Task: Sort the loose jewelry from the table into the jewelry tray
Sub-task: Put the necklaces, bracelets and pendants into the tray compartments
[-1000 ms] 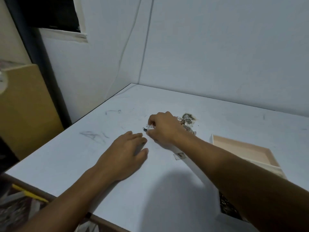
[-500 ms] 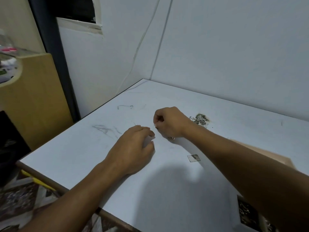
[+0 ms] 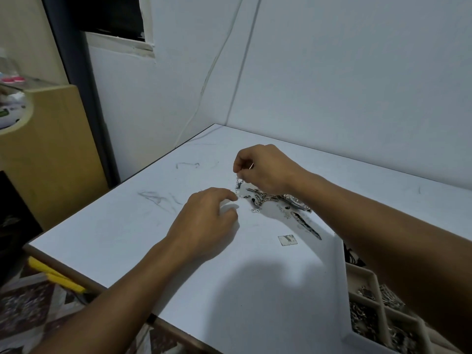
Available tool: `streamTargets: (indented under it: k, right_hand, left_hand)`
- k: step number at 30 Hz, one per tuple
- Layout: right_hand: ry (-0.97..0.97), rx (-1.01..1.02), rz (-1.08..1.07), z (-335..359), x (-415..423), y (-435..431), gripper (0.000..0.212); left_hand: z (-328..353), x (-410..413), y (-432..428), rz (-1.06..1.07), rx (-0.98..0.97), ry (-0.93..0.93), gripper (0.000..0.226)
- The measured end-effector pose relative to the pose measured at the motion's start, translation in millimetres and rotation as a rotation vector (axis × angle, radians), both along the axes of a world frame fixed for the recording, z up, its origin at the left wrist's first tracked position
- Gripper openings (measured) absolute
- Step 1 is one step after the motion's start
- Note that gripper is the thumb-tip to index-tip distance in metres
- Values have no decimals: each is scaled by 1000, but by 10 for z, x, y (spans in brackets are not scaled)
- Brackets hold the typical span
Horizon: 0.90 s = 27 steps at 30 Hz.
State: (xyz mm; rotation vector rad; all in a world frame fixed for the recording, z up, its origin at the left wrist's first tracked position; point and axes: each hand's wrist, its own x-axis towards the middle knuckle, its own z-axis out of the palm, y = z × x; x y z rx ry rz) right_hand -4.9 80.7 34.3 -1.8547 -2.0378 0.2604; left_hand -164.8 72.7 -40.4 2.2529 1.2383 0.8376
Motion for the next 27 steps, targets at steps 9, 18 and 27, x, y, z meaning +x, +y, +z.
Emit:
streamTargets:
  k: [9,18,27]
  right_hand:
    - [37,17,-15,199,1,-175,15]
    - [34,58,11,386,26,-409,19]
    - [-10,113,20,669,121,-708,18]
  left_hand:
    - [136,139,-35,60,-112,-170,40]
    - [146,300,-155,35,-180,-229,49]
    - [210,484,-368,-71,-293,-450,24]
